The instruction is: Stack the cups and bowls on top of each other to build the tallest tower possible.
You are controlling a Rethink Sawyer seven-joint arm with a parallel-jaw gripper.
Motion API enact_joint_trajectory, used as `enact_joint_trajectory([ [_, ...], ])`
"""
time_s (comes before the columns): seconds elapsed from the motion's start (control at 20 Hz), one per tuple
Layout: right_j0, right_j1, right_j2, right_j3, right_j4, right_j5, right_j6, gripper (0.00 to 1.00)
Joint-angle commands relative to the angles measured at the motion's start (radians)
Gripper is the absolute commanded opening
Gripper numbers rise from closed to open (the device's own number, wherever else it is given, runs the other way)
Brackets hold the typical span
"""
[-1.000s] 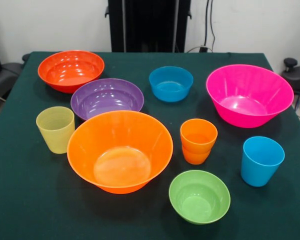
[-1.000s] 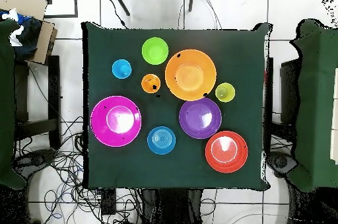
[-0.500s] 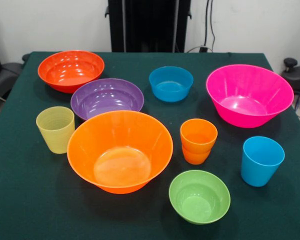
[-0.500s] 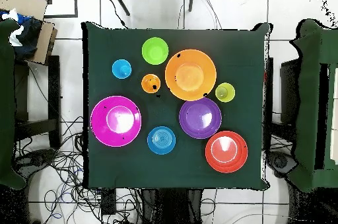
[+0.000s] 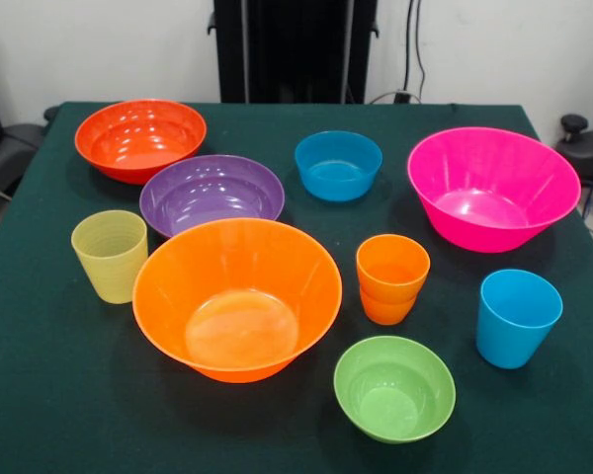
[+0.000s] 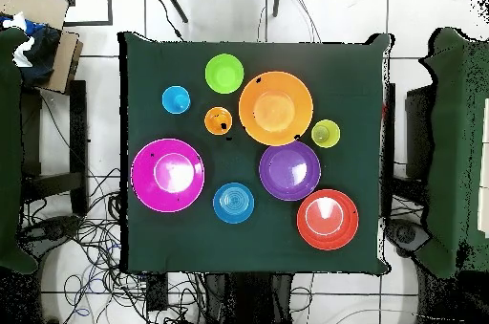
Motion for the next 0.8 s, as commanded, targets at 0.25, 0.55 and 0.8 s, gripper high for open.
enact_joint_trajectory([
  [0.25, -0.057, -0.003, -0.152, -0.072, -0.022, 0.088, -0.105, 0.0],
  [0.55, -0.059, -0.004, -0.155, -0.072, -0.019, 0.094, -0.106, 0.0],
  [0.8, -0.057, -0.01, -0.138, -0.079, -0.015, 0.117, -0.119, 0.0],
])
